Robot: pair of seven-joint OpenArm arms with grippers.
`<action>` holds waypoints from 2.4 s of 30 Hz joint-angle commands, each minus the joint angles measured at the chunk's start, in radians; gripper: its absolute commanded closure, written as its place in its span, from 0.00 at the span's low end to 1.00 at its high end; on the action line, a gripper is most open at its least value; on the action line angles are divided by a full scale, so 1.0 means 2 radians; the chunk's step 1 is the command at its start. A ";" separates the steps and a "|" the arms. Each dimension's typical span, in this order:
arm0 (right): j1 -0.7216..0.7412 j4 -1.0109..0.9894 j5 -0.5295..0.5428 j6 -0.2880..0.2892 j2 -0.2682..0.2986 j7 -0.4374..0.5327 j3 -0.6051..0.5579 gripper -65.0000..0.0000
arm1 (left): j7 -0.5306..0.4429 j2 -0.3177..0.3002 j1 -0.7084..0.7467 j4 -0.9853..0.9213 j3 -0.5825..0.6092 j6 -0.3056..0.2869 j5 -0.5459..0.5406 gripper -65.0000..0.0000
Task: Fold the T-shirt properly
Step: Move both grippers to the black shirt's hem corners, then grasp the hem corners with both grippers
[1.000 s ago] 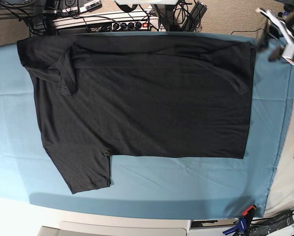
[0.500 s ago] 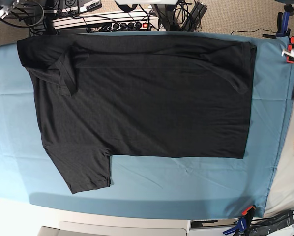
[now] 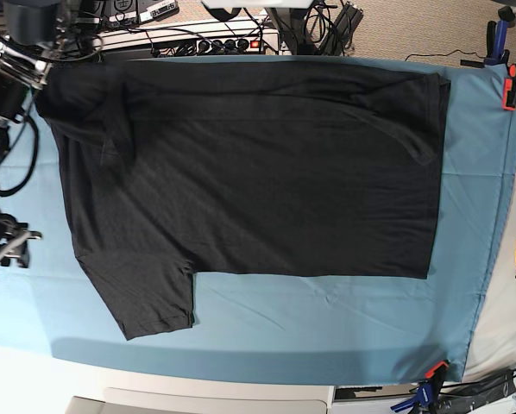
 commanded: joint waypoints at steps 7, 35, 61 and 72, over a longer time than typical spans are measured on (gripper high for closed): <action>0.013 -0.001 -0.023 -0.005 -0.021 0.022 0.002 0.60 | -0.041 -0.015 -0.075 -0.008 0.133 0.030 0.076 0.60; 0.011 -0.049 -0.036 -0.015 -0.020 0.019 0.003 0.60 | -0.093 0.135 -0.187 -0.093 0.237 -0.004 0.257 0.60; 0.010 -0.049 -0.036 -0.015 -0.020 0.011 0.003 0.60 | 0.061 0.185 -0.483 -0.471 0.237 -0.003 0.040 0.68; 0.011 -0.049 -0.034 -0.015 -0.020 0.011 0.003 0.60 | 0.069 0.174 -0.609 -0.693 0.237 -0.024 0.043 0.68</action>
